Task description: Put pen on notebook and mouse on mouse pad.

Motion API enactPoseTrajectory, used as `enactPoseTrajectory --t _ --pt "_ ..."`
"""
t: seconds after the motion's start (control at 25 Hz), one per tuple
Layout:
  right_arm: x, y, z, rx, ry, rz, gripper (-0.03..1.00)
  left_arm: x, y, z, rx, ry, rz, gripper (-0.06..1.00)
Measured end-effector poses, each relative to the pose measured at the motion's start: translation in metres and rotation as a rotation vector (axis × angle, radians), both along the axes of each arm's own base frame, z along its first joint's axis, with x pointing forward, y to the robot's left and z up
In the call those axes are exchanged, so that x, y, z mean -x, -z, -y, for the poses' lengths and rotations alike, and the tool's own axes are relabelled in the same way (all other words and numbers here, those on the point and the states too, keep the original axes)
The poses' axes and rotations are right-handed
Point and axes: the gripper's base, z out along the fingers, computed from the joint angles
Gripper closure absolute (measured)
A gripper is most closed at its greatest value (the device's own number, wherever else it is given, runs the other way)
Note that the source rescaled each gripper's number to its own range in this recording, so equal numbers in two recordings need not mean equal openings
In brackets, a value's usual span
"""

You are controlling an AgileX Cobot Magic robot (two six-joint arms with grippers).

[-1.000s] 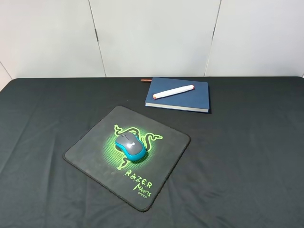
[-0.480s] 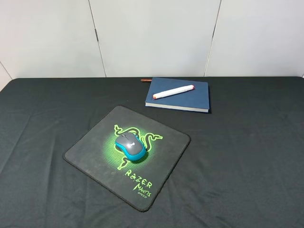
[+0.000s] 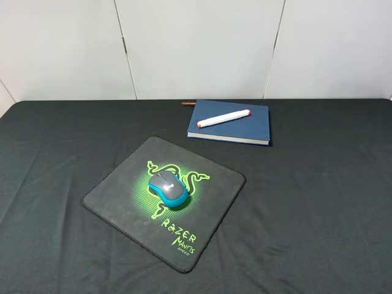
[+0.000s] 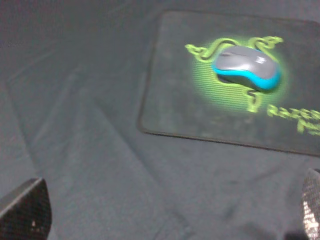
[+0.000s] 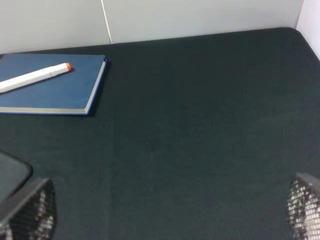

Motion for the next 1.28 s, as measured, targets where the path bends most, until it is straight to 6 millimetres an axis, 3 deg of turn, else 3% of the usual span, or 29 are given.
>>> enactPoseTrajectory --t 0.24,0.72,1.28 --pt "0.000 0.000 0.000 0.000 0.000 0.000 -0.03 -0.001 0.019 0.002 0.019 -0.098 -0.010 -0.05" --pt "0.000 0.000 0.000 -0.002 -0.001 0.000 -0.03 0.002 0.020 0.002 0.020 -0.230 0.036 -0.05" --pt "0.000 0.000 0.000 -0.002 -0.001 0.000 -0.03 0.002 0.020 -0.003 -0.078 -0.249 0.048 -0.05"
